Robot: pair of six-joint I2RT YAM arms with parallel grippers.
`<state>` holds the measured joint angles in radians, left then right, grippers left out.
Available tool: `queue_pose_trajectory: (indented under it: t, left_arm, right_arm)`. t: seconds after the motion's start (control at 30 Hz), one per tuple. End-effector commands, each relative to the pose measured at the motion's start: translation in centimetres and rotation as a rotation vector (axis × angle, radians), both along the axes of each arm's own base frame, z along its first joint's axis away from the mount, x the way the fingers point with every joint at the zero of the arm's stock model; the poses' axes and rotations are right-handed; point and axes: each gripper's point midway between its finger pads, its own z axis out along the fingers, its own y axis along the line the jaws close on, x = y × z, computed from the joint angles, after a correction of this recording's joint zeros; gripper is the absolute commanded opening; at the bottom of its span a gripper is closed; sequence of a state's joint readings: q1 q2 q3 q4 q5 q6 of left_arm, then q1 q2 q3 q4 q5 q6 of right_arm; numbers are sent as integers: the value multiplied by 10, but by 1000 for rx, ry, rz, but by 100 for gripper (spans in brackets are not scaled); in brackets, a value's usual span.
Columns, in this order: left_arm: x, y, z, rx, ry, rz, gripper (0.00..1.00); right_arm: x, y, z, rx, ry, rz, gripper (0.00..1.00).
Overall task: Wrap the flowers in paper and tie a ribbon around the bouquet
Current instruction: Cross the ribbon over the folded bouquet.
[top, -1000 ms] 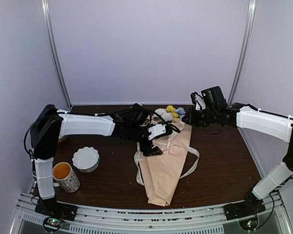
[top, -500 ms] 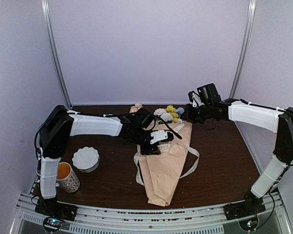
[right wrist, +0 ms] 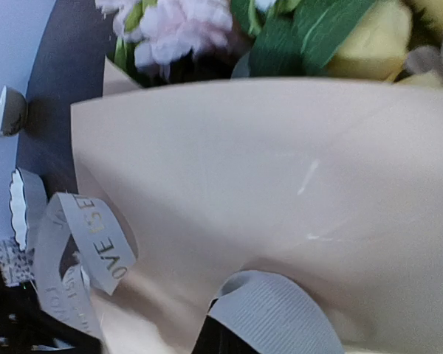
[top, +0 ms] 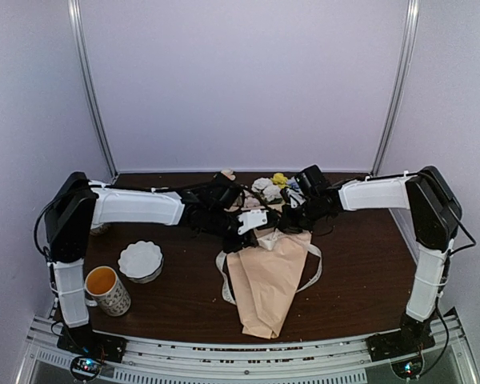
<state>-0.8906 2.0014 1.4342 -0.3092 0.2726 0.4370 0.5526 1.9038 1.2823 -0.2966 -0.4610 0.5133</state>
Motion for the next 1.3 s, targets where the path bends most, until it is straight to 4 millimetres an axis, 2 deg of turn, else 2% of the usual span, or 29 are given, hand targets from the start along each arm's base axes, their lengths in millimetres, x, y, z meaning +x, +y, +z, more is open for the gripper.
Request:
queue_pose_trajectory:
  t: [0.0, 0.23, 0.43, 0.53, 0.6, 0.73, 0.93, 1.07, 1.13, 1.27]
  left_arm:
    - [-13, -10, 67, -168, -59, -46, 0]
    - [-29, 4, 99, -254, -84, -40, 0]
    - [-26, 6, 102, -272, -96, -10, 0]
    - [-28, 6, 103, -279, -89, -17, 0]
    - [-29, 6, 105, -284, -87, -18, 0]
    - [-32, 10, 101, -289, -83, -9, 0]
    - [-33, 12, 93, -289, -64, 3, 0]
    - [-33, 11, 94, -297, -64, 10, 0]
    - [-31, 11, 94, -298, -65, 13, 0]
    - [-28, 10, 92, -292, -65, 27, 0]
  right_arm:
    - [-26, 20, -9, 10, 22, 147, 0]
    - [-64, 34, -23, 43, 52, 286, 1]
    - [-116, 47, -17, 109, 79, 471, 21]
    - [-128, 43, -20, 90, 90, 496, 26]
    - [-127, 38, -17, 77, 73, 479, 29]
    - [-109, 25, 6, 72, 7, 409, 50]
    - [-70, -2, 28, 24, -45, 273, 59]
    - [-64, -5, 45, 29, -90, 234, 59]
    - [-65, -8, 43, 37, -93, 202, 57]
    - [-70, -14, 16, 7, -56, 153, 55]
